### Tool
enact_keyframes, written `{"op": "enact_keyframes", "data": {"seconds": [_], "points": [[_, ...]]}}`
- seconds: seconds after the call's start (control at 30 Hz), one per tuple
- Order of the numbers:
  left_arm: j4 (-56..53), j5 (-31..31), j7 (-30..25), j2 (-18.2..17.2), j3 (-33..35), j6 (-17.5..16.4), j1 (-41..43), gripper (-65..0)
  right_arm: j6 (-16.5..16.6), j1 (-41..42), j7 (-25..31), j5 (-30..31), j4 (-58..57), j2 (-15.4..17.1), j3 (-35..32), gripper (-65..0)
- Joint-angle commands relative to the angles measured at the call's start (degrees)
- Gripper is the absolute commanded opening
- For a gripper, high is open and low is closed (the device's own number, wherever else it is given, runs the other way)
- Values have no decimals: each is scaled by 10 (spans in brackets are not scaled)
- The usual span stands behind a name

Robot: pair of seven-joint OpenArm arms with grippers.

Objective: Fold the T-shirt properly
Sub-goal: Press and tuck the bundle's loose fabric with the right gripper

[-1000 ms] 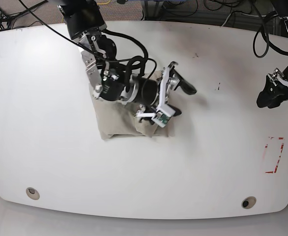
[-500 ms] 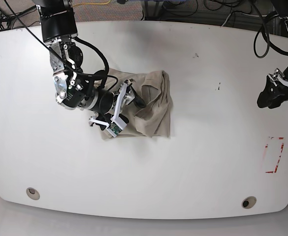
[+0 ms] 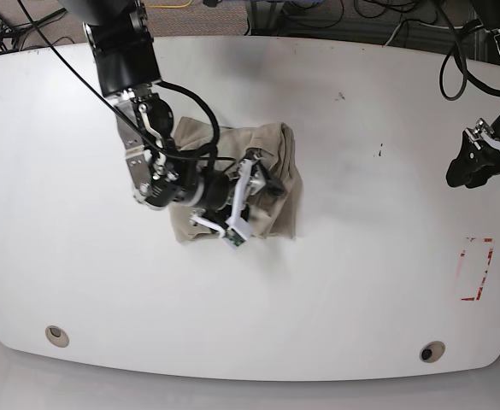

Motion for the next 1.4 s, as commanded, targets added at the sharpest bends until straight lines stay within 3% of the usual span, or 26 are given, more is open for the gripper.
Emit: {"op": "enact_keyframes", "data": {"seconds": [0.0,0.23,0.33,0.43,0.63,0.93,1.17,1.37], "points": [[9,-15,-11,-12,-5,-5,-5,-290,3,42,25,9,-22,-16,-18,-233],[9,-15,-11,-13,-6,-5,-5,-290,3,97,31,9,-62,-69,-47,-233],[9,-15,-11,-13,-6,-5,-6,-290,2,106,30,10,-59,-74,-47,-233],[9,-15,-11,-13,-6,-5,-6,-290,2,105,19,10,-30,-69,-45,-235],[10,-15,-11,-14,-4,-5,-7,-290,2,57,-25,11,57,-12,-17,-235],[9,-15,-11,-14,-3,-5,-9,-290,2,-48,-26,10,101,55,1,-235],[9,-15,-11,-13,-3,-5,-9,-290,2,-100,-25,10,101,55,-1,-235],[9,-15,-11,-13,-3,-5,-9,-290,2,-123,-25,10,102,11,-3,-235]]}}
